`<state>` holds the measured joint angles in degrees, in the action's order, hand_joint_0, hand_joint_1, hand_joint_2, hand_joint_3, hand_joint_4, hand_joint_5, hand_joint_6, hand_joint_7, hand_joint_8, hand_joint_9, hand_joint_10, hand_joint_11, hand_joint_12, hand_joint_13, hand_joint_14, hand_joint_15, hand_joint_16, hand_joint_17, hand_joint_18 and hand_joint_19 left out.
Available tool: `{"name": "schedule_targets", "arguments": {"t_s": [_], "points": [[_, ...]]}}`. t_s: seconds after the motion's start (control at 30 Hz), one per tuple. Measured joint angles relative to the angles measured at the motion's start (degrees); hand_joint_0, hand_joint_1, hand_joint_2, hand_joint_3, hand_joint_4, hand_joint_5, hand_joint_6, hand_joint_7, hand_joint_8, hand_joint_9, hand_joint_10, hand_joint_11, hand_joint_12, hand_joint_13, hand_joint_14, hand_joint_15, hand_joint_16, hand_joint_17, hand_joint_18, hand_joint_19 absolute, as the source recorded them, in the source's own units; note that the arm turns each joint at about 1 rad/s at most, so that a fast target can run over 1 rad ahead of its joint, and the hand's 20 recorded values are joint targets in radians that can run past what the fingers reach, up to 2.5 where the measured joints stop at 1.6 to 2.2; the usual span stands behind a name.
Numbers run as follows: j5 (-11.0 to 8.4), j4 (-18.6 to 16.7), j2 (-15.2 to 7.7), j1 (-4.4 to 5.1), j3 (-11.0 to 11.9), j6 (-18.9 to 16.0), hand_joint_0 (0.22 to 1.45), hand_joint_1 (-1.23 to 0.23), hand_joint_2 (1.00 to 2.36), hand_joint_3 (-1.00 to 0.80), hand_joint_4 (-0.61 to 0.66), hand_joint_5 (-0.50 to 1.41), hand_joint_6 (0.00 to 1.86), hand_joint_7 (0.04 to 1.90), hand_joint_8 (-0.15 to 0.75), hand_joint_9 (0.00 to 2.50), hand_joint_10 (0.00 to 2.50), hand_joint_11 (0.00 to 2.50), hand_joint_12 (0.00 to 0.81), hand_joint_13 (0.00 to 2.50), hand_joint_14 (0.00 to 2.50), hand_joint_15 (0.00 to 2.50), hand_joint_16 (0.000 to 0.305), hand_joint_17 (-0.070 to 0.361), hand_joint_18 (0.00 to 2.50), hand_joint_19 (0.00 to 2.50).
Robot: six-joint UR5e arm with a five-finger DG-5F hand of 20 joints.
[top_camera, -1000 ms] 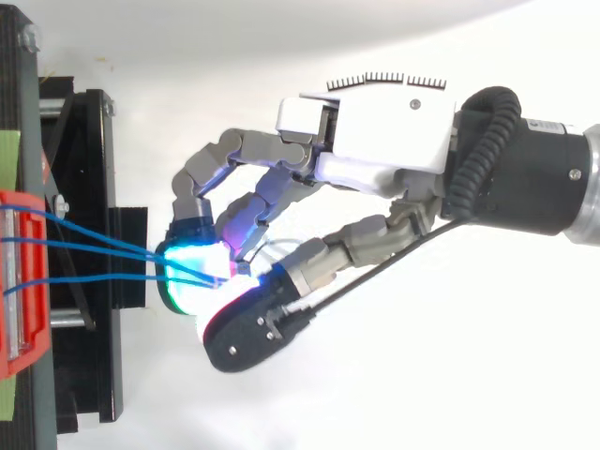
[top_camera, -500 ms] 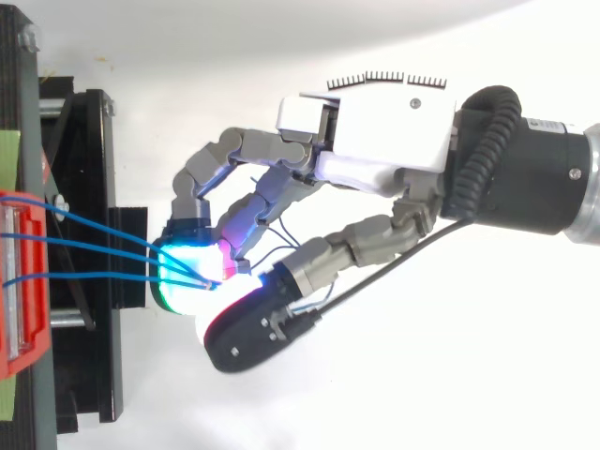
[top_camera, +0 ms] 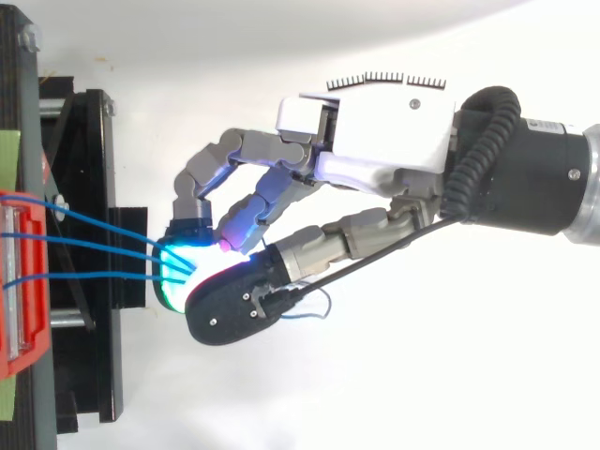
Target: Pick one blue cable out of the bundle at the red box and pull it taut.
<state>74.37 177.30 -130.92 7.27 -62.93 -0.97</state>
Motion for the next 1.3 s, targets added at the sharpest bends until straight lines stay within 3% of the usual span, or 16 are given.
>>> {"name": "schedule_targets", "arguments": {"t_s": [0.07, 0.1, 0.3, 0.47, 0.57, 0.73, 0.83, 1.0, 1.17, 1.3], "points": [[0.10, -0.01, 0.02, -0.01, 0.00, 0.00, 0.83, -0.78, 1.00, -0.50, -0.12, -0.20, 0.94, 1.39, 0.294, 1.08, 0.01, 1.05, 0.369, 0.75, 0.01, 0.35, 0.046, 0.103, 0.65, 0.19], [0.17, 0.00, 0.02, -0.01, 0.00, -0.02, 0.84, -0.78, 1.00, -0.50, -0.13, -0.20, 0.94, 1.40, 0.289, 1.08, 0.01, 1.05, 0.365, 0.75, 0.01, 0.35, 0.046, 0.103, 0.65, 0.18], [0.30, 0.13, 0.03, -0.01, 0.00, -0.26, 0.84, -0.81, 1.00, -0.50, -0.21, -0.21, 0.97, 1.13, 0.184, 1.03, 0.01, 0.98, 0.344, 0.73, 0.01, 0.33, 0.044, 0.098, 0.67, 0.13], [0.28, 0.13, 0.03, 0.00, 0.00, -0.41, 0.79, -0.87, 1.00, -0.50, -0.19, -0.21, 0.96, 0.97, 0.173, 1.03, 0.01, 0.93, 0.337, 0.73, 0.01, 0.32, 0.042, 0.095, 0.69, 0.10], [0.12, 0.04, 0.01, 0.01, 0.00, -0.40, 0.76, -0.91, 1.00, -0.50, -0.18, -0.20, 0.96, 0.96, 0.170, 1.02, 0.01, 0.94, 0.336, 0.73, 0.01, 0.32, 0.042, 0.094, 0.68, 0.10], [0.01, -0.02, 0.02, 0.01, 0.00, -0.30, 0.59, -1.01, 1.00, -0.50, -0.12, -0.22, 0.95, 0.96, 0.169, 0.99, 0.01, 0.95, 0.343, 0.71, 0.01, 0.33, 0.043, 0.096, 0.67, 0.12], [-0.01, -0.03, 0.01, 0.01, 0.00, -0.25, 0.50, -0.98, 1.00, -0.50, -0.08, -0.22, 0.95, 0.90, 0.178, 0.98, 0.01, 0.96, 0.363, 0.72, 0.01, 0.34, 0.047, 0.105, 0.68, 0.15], [0.05, -0.03, 0.01, 0.00, 0.00, -0.18, 0.47, -0.83, 1.00, -0.50, -0.05, -0.22, 0.95, 0.86, 0.246, 1.06, 0.01, 1.07, 0.385, 0.74, 0.01, 0.37, 0.051, 0.116, 0.70, 0.18], [0.06, -0.03, -0.01, 0.00, 0.00, -0.18, 0.56, -0.65, 1.00, -0.50, -0.06, -0.22, 0.93, 0.92, 0.241, 1.07, 0.01, 1.10, 0.371, 0.73, 0.01, 0.39, 0.048, 0.107, 0.65, 0.25], [0.03, -0.03, -0.02, 0.00, 0.00, -0.18, 0.61, -0.67, 1.00, -0.46, -0.05, -0.22, 0.93, 0.94, 0.243, 1.07, 0.01, 1.11, 0.368, 0.72, 0.01, 0.39, 0.047, 0.105, 0.64, 0.26]]}}
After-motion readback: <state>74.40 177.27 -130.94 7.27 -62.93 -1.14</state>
